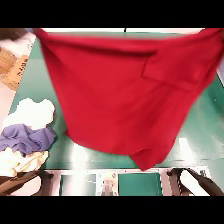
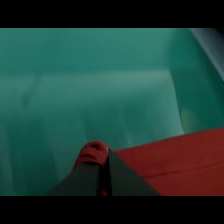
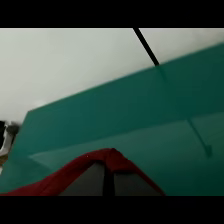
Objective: Fold the shirts.
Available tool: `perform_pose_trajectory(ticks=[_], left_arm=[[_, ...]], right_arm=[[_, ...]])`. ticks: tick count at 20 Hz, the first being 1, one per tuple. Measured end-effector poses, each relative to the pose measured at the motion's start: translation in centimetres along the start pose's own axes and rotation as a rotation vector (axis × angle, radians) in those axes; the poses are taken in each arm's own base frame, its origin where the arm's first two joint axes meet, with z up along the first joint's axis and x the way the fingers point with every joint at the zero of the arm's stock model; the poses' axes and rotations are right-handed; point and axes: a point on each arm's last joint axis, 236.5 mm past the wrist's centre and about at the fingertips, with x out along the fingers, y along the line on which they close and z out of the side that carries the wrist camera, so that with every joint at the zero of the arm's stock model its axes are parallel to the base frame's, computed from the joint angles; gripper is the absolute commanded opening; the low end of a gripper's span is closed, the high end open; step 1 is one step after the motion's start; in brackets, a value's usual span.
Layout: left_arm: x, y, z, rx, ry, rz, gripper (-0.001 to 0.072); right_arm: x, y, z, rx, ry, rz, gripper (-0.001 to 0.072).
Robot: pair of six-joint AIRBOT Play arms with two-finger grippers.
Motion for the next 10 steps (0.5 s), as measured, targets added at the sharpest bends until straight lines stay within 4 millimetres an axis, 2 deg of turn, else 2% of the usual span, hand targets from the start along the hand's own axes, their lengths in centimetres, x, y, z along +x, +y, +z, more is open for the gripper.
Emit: perform_pose_trajectory(ticks=[2, 3, 5, 7, 10], left_arm=[[6.7, 3.6, -4.8, -0.099, 0.136, 0.001, 0.0026], [9.7, 4.9, -7.1, -0.136, 0.188, 0.0, 0.0026], [14.7, 6.7, -10.2, -0.192, 0.231, -0.004, 0.0026], [18.1, 8.1, -11.1, -0.236, 0.194, -0.001, 0.0026], [20.8, 10.1, -10.1, -0.265, 0.083, 0.036, 0.0026]], right_arm=[[4.4, -5.6, -3.9, 0.091, 0.098, -0.065, 0.0015], [6.3, -8.0, -5.4, 0.127, 0.135, -0.091, 0.0015], [9.4, -11.8, -8.1, 0.179, 0.206, -0.131, 0.0014], [11.9, -14.4, -9.1, 0.213, 0.236, -0.148, 0.0014], [15.0, -16.9, -9.2, 0.229, 0.257, -0.156, 0.0015]])
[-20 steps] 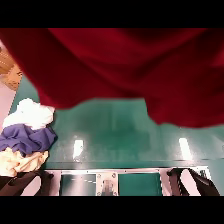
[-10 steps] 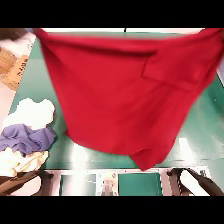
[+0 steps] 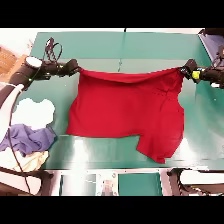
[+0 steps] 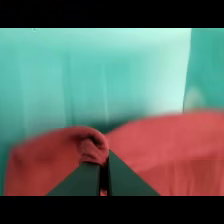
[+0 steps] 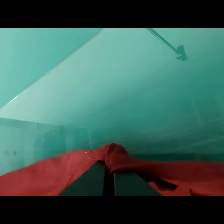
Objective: Fold the shirts.
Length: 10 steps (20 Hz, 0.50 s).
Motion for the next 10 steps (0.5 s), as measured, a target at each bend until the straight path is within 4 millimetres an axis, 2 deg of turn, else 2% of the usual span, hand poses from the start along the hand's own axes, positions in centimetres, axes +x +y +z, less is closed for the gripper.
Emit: perform_pose_trajectory(ticks=[3, 4, 5, 6, 7, 9, 10], left_arm=[[0.7, 1.1, 2.4, -0.003, -0.109, 0.033, 0.0028], [0.7, 1.2, 2.9, 0.0, -0.131, 0.039, 0.0121], [0.8, 1.4, 3.1, 0.006, -0.14, 0.045, 0.0459], [0.8, 1.5, 3.3, 0.011, -0.147, 0.05, 0.0584], [0.8, 1.6, 3.4, 0.017, -0.148, 0.051, 0.0585], [0.5, 1.6, 3.1, 0.03, -0.116, 0.039, 0.0584], [0.1, 1.6, 3.2, 0.031, -0.099, 0.028, 0.046]], right_arm=[[2.1, -0.7, 1.8, -0.002, -0.004, 0.006, 0.0015], [2.4, -0.7, 2.2, -0.002, -0.007, 0.01, 0.0028], [2.7, -0.8, 2.5, -0.003, -0.007, 0.012, 0.0158], [3.0, -0.9, 2.6, -0.007, -0.003, 0.013, 0.0236], [3.0, -0.9, 2.6, -0.011, 0.005, 0.017, 0.0224], [2.7, -1.2, 2.2, -0.009, 0.036, 0.024, 0.0072], [2.2, -1.5, 2.1, -0.005, 0.054, 0.028, 0.0018]])
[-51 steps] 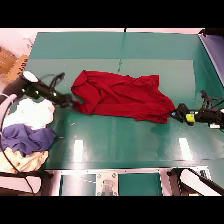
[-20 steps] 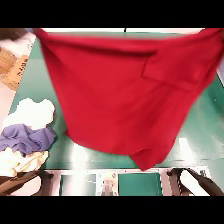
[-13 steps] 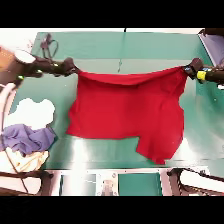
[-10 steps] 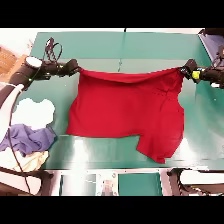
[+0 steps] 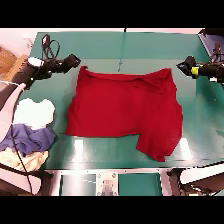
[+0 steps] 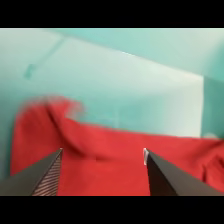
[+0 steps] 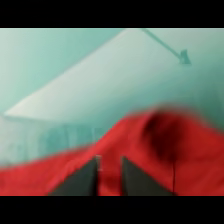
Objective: Fold the shirts.
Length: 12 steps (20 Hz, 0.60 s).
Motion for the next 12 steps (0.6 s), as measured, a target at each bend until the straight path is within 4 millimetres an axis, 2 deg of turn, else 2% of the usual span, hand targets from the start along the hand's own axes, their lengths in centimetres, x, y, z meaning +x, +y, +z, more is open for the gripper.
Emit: perform_pose_trajectory(ticks=[1, 2, 5, 7, 12], left_arm=[[-0.6, 0.1, 0.3, 0.0, 0.021, -0.017, 0.0093], [-1.3, 0.0, 0.3, 0.001, 0.053, -0.039, 0.0025], [-4.6, -0.2, 1.0, -0.007, 0.151, -0.113, 0.0024], [-7.1, -0.5, 0.6, -0.013, 0.231, -0.148, 0.0023], [-13.9, -0.4, -3.6, 0.044, 0.421, -0.062, 0.0024]], right_arm=[[-0.7, -0.3, -0.1, 0.005, 0.016, 0.004, 0.0015], [-1.5, -0.6, -0.2, 0.011, 0.033, 0.008, 0.0014], [-4.7, -1.4, -1.4, 0.024, 0.094, 0.014, 0.0014], [-7.0, -2.1, -2.9, 0.03, 0.121, -0.012, 0.0014], [-13.1, -5.5, -8.7, 0.075, 0.157, -0.141, 0.0014]])
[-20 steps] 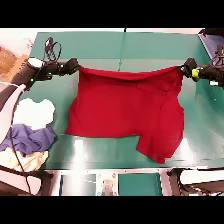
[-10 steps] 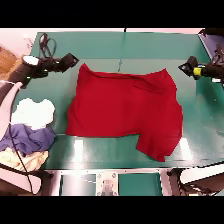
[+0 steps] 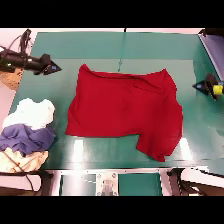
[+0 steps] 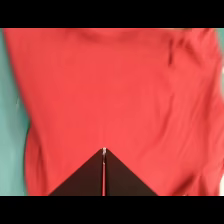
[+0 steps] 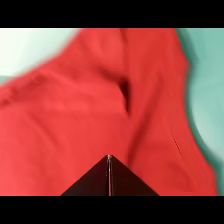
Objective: Fold the shirts.
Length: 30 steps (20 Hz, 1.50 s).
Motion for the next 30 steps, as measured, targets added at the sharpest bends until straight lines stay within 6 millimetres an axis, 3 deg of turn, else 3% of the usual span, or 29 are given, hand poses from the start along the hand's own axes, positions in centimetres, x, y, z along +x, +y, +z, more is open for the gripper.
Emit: perform_pose_trajectory(ticks=[4, 5, 6, 7, 10, 13, 18, 22, 23, 24, 25, 27, 30], left_arm=[[-1.5, 1.1, -8.1, -0.013, 0.134, 0.108, 0.0026], [-1.4, 1.6, -10.2, -0.029, 0.166, 0.125, 0.0033], [-1.0, 2.4, -12.3, -0.052, 0.201, 0.142, 0.0283], [-0.5, 3.1, -14.1, -0.078, 0.228, 0.155, 0.0526], [0.9, 5.3, -19.2, -0.153, 0.31, 0.193, 0.0525], [1.8, 7.2, -22.7, -0.186, 0.362, 0.237, 0.0525], [4.4, 8.2, -25.6, -0.235, 0.418, 0.182, 0.0524], [6.8, 6.8, -26.8, -0.303, 0.468, 0.043, 0.0522], [7.2, 6.5, -27.1, -0.317, 0.48, 0.014, 0.0393], [7.6, 6.5, -27.4, -0.323, 0.489, -0.004, 0.0176], [8.0, 6.8, -27.7, -0.315, 0.495, -0.007, 0.0039], [8.4, 7.0, -27.5, -0.291, 0.493, -0.016, 0.0026], [8.6, 7.2, -26.2, -0.262, 0.465, -0.019, 0.0026]], right_arm=[[-3.5, -4.0, -5.0, 0.077, -0.033, -0.105, 0.0017], [-4.1, -4.7, -6.0, 0.102, -0.044, -0.122, 0.0076], [-4.4, -5.5, -6.9, 0.132, -0.05, -0.137, 0.0151], [-4.4, -6.2, -7.9, 0.165, -0.049, -0.151, 0.0149], [-3.8, -7.6, -10.5, 0.238, -0.03, -0.166, 0.015], [-3.2, -8.4, -11.7, 0.276, -0.026, -0.174, 0.0149], [-2.9, -9.0, -12.1, 0.294, -0.034, -0.183, 0.0149], [-2.9, -9.2, -12.1, 0.296, -0.04, -0.187, 0.015], [-2.9, -9.2, -12.1, 0.297, -0.041, -0.189, 0.015], [-2.9, -9.2, -12.1, 0.297, -0.043, -0.189, 0.0151], [-2.9, -9.2, -12.0, 0.297, -0.044, -0.19, 0.0156], [-2.9, -9.3, -12.1, 0.297, -0.042, -0.192, 0.0273], [-3.3, -10.4, -13.3, 0.309, 0.001, -0.244, 0.034]])
